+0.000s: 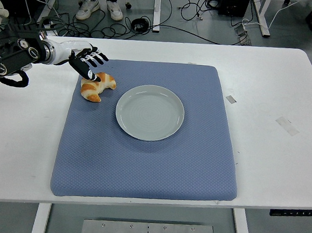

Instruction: Place the bread on the table

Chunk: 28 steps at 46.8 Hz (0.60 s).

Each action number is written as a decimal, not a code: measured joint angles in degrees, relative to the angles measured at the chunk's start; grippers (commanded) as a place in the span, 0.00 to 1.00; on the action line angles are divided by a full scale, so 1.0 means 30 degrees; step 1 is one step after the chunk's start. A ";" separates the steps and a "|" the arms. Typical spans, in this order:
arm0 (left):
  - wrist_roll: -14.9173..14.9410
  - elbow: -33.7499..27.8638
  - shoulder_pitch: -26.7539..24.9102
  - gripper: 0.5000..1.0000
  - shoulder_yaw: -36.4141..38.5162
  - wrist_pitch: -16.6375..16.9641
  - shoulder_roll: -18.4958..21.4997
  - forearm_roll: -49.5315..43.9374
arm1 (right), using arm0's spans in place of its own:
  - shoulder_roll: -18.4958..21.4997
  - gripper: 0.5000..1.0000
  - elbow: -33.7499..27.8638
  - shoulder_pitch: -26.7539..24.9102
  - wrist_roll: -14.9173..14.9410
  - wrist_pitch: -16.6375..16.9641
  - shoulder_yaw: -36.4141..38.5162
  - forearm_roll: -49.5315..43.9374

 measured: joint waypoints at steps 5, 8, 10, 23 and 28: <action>0.0020 -0.0001 -0.0210 0.74 -0.0897 -0.0001 0.0020 -0.0053 | 0.0000 1.00 0.0004 0.0007 0.0002 0.0000 0.0008 0.0002; 0.0017 0.0048 -0.0227 0.74 -0.1518 -0.0002 0.0053 -0.0091 | 0.0000 1.00 0.0028 -0.0006 0.0002 0.0000 0.0011 0.0003; 0.0009 0.0203 -0.0233 0.74 -0.2022 -0.0002 0.0057 -0.0186 | 0.0000 1.00 0.0024 -0.0004 0.0001 0.0000 0.0011 0.0004; -0.0042 0.1574 -0.0311 0.77 -0.3596 -0.0004 -0.0022 -0.2234 | 0.0000 1.00 0.0016 -0.0013 0.0003 0.0000 0.0010 0.0003; -0.0087 0.2052 -0.0513 0.81 -0.3896 -0.0003 -0.0050 -0.3701 | 0.0000 1.00 0.0053 -0.0014 0.0012 0.0001 0.0026 0.0003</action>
